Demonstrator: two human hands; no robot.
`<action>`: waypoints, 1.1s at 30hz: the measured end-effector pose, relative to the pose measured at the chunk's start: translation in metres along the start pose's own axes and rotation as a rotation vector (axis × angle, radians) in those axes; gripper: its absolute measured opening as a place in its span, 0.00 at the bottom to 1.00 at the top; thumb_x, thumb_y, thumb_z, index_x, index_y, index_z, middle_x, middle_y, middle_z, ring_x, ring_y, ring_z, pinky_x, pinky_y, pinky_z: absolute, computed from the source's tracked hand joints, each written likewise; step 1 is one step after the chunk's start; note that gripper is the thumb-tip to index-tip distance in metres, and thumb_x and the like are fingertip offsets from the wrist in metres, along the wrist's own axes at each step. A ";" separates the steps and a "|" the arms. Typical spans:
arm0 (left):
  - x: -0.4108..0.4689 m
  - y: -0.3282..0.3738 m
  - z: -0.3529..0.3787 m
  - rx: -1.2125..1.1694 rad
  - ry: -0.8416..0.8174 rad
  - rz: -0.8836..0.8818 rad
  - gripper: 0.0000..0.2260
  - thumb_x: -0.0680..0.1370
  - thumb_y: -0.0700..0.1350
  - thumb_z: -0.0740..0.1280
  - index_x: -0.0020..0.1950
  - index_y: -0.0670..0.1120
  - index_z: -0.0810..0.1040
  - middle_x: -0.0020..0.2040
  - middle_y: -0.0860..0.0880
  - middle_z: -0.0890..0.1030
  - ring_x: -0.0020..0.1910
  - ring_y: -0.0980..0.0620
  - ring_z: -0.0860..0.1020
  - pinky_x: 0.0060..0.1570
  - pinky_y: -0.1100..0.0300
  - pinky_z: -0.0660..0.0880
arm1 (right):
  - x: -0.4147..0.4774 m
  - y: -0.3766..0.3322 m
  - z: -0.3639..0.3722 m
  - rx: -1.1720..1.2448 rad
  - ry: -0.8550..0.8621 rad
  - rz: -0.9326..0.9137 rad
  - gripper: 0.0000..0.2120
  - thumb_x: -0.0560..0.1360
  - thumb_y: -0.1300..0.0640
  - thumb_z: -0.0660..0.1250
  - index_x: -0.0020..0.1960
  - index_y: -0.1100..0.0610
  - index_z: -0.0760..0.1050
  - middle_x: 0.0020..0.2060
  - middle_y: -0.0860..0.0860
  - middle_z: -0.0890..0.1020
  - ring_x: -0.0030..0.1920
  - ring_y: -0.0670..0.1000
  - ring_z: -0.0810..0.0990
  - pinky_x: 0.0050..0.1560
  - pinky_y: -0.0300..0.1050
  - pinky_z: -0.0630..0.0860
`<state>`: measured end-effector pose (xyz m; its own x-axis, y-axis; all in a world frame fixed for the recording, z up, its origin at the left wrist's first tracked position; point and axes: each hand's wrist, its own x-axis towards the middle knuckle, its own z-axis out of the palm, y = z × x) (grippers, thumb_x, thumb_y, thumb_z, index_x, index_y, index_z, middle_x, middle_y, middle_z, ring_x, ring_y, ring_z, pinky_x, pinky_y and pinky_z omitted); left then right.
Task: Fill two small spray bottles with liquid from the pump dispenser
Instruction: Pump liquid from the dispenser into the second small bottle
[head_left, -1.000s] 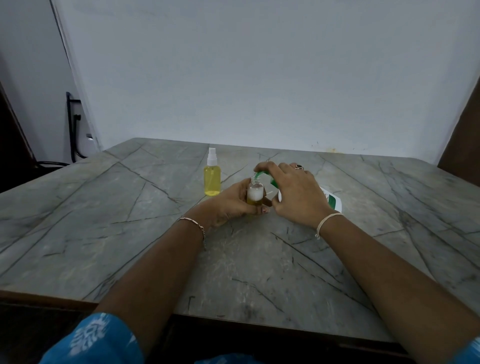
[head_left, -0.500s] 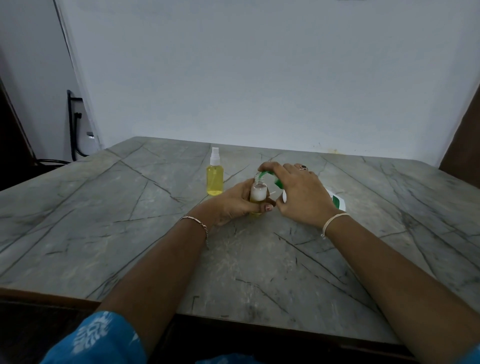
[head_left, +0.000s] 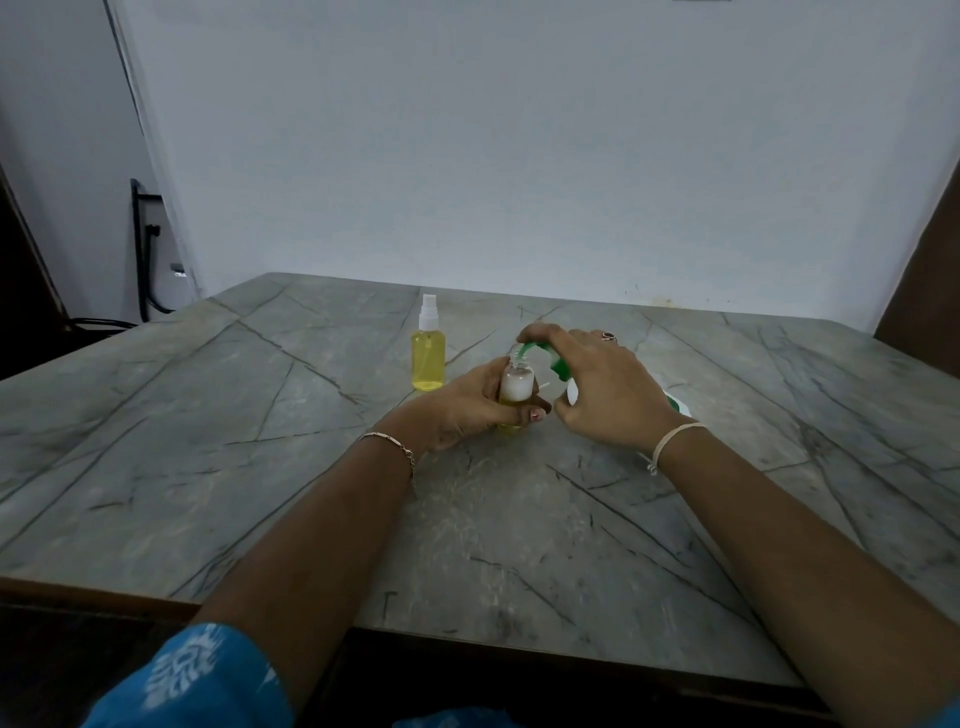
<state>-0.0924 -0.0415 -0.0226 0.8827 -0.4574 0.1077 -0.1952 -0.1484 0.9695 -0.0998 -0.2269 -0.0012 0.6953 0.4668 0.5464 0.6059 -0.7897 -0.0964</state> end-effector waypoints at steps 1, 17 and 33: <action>0.001 -0.001 0.000 0.005 0.000 -0.001 0.18 0.73 0.34 0.72 0.56 0.50 0.71 0.55 0.43 0.81 0.57 0.47 0.79 0.63 0.51 0.74 | 0.000 0.000 0.000 0.009 -0.002 -0.006 0.33 0.67 0.57 0.68 0.67 0.40 0.59 0.50 0.50 0.79 0.49 0.52 0.76 0.52 0.55 0.76; 0.000 -0.001 -0.001 0.022 0.010 -0.004 0.18 0.73 0.35 0.72 0.58 0.48 0.71 0.54 0.44 0.80 0.57 0.48 0.77 0.64 0.51 0.73 | 0.002 0.000 -0.004 0.045 -0.054 -0.037 0.43 0.67 0.57 0.68 0.73 0.34 0.51 0.53 0.52 0.79 0.48 0.51 0.76 0.50 0.53 0.77; -0.002 0.000 0.000 -0.002 0.002 -0.020 0.24 0.73 0.31 0.70 0.66 0.44 0.69 0.63 0.39 0.78 0.61 0.45 0.77 0.66 0.50 0.71 | 0.005 -0.001 -0.003 0.145 -0.024 -0.023 0.32 0.67 0.60 0.71 0.65 0.46 0.59 0.49 0.50 0.77 0.44 0.51 0.74 0.45 0.51 0.76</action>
<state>-0.0938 -0.0408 -0.0227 0.8870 -0.4531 0.0888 -0.1768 -0.1558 0.9718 -0.0978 -0.2253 0.0044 0.6888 0.4950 0.5297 0.6701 -0.7135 -0.2046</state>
